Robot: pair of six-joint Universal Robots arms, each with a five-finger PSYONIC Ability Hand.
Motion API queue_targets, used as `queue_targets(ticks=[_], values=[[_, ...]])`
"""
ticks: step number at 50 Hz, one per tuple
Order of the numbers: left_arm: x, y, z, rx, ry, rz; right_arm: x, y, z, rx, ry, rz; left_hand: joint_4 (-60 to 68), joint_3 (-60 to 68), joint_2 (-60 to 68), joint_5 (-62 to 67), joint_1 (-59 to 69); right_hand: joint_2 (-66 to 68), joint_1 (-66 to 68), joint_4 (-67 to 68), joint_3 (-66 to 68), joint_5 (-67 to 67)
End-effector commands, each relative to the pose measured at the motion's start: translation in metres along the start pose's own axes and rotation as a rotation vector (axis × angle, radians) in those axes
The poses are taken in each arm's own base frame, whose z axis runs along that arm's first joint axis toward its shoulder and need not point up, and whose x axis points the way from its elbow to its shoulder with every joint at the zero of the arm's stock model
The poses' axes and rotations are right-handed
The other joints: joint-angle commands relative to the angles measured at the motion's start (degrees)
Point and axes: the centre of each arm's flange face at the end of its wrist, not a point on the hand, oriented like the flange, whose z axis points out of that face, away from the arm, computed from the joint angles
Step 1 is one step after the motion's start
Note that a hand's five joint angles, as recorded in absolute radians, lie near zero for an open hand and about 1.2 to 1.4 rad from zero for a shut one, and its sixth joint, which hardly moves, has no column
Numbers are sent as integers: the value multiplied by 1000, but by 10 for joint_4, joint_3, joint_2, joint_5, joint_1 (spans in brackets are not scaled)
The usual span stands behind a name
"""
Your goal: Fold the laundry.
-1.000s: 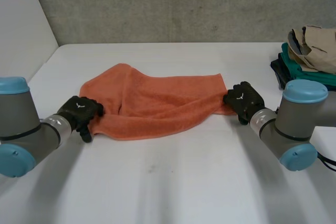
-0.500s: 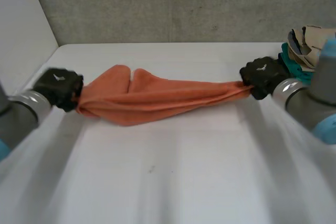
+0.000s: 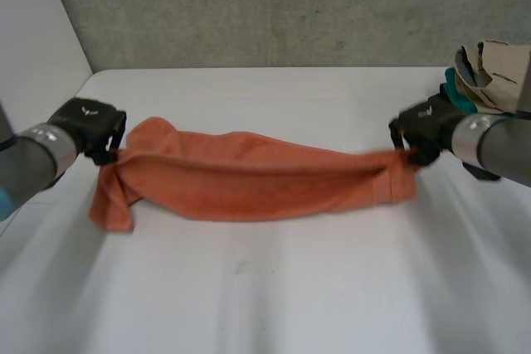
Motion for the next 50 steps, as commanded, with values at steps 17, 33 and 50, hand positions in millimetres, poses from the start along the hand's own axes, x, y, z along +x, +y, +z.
queue_targets(ticks=[17, 33, 50], values=[[-68, -127, -32, 705, -297, -228, 69, -118, -8, 827, 473, -147, 115, 119, 115, 137, 148, 124, 175, 113, 121, 119], [42, 70, 6, 93, 25, -108, -45, 46, 7, 207, -19, -163, 115, 119, 115, 137, 148, 124, 175, 113, 121, 119], [24, 82, -20, 36, 10, -88, -35, 66, 9, 110, 79, -83, -407, -404, -408, -386, -375, 124, 175, 113, 121, 119]])
